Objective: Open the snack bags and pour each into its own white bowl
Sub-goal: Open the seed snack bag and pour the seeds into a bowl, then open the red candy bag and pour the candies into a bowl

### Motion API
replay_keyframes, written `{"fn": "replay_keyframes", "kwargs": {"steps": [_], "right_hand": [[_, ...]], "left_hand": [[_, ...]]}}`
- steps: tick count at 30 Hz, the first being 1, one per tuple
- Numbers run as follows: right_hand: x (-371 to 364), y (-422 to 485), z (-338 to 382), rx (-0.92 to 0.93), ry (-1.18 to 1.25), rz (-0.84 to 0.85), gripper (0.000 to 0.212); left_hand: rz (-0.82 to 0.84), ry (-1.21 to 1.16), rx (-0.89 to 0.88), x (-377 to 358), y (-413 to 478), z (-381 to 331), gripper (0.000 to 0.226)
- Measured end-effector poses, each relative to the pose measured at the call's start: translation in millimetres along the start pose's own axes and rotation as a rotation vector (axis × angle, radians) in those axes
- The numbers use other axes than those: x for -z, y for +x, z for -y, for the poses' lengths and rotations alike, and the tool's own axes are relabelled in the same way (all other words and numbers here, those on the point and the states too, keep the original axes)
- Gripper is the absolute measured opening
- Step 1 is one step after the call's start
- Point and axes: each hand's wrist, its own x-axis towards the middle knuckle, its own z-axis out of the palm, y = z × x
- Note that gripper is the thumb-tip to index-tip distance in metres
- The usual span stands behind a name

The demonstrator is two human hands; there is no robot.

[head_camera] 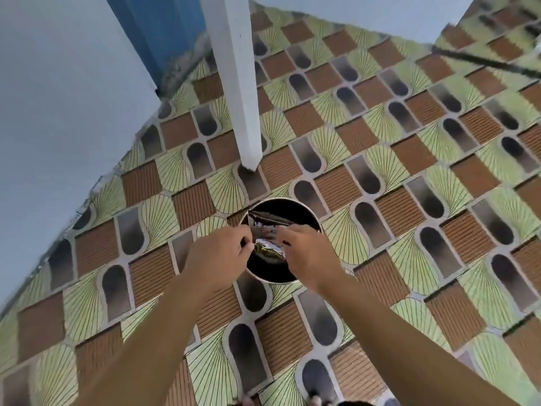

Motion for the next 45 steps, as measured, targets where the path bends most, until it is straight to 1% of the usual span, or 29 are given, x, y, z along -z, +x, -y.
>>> {"fn": "replay_keyframes", "kwargs": {"steps": [2, 4, 6, 10, 14, 17, 19, 22, 25, 28, 31, 34, 37, 39, 43, 45], "right_hand": [[10.3, -2.1, 5.5, -0.023, -0.005, 0.041, 0.018], [37.4, -3.3, 18.5, -0.05, 0.002, 0.079, 0.017], [81.2, -3.9, 39.6, -0.073, -0.009, 0.091, 0.016], [194.9, -10.5, 99.0, -0.047, -0.049, 0.005, 0.015], [311.0, -22.1, 180.3, 0.034, -0.04, -0.104, 0.011], [386.9, -31.6, 251.9, 0.118, -0.068, -0.156, 0.01], [427.1, -38.6, 299.8, 0.187, -0.071, -0.168, 0.01], [460.8, -49.1, 378.0, 0.363, -0.078, -0.135, 0.013], [463.7, -60.4, 461.4, 0.555, -0.099, -0.078, 0.016], [446.0, -72.3, 539.2, 0.721, -0.075, -0.065, 0.014], [417.8, -83.0, 611.4, 0.825, -0.034, -0.039, 0.013], [382.9, -92.8, 679.9, 0.896, 0.008, -0.028, 0.013], [345.4, -95.1, 736.6, 0.91, 0.075, -0.043, 0.013], [322.1, -91.6, 765.5, 0.909, 0.112, -0.067, 0.013], [287.2, -70.7, 803.8, 0.877, 0.132, -0.119, 0.006], [275.1, -53.1, 815.2, 0.842, 0.124, -0.15, 0.006]], "left_hand": [[0.015, -0.006, 0.008, 7.0, -2.5, -2.2, 0.017], [0.005, -0.017, 0.014, 28.9, -12.8, -9.9, 0.016], [-0.018, -0.02, 0.013, 65.6, -31.7, -22.5, 0.016], [-0.16, -0.059, -0.011, 170.5, -92.4, -54.1, 0.016], [-0.262, -0.064, -0.066, 291.0, -174.5, -85.8, 0.012], [-0.371, -0.072, -0.08, 375.7, -241.3, -101.9, 0.015], [-0.445, -0.058, -0.045, 424.4, -288.0, -103.5, 0.015], [-0.623, -0.029, 0.048, 476.2, -357.6, -86.8, 0.015], [-0.774, -0.007, 0.196, 497.3, -423.4, -52.7, 0.015], [-0.889, -0.017, 0.354, 497.6, -490.1, -7.0, 0.013], [-0.965, -0.045, 0.51, 491.7, -556.1, 44.6, 0.014], [-1.043, -0.066, 0.6, 485.5, -613.6, 97.4, 0.014], [-1.095, -0.066, 0.639, 481.7, -650.6, 152.3, 0.015], [-1.109, -0.051, 0.633, 481.0, -661.0, 188.7, 0.014], [-1.122, -0.044, 0.585, 485.6, -649.3, 250.0, 0.013], [-1.133, -0.056, 0.552, 489.0, -631.8, 273.9, 0.013]]}}
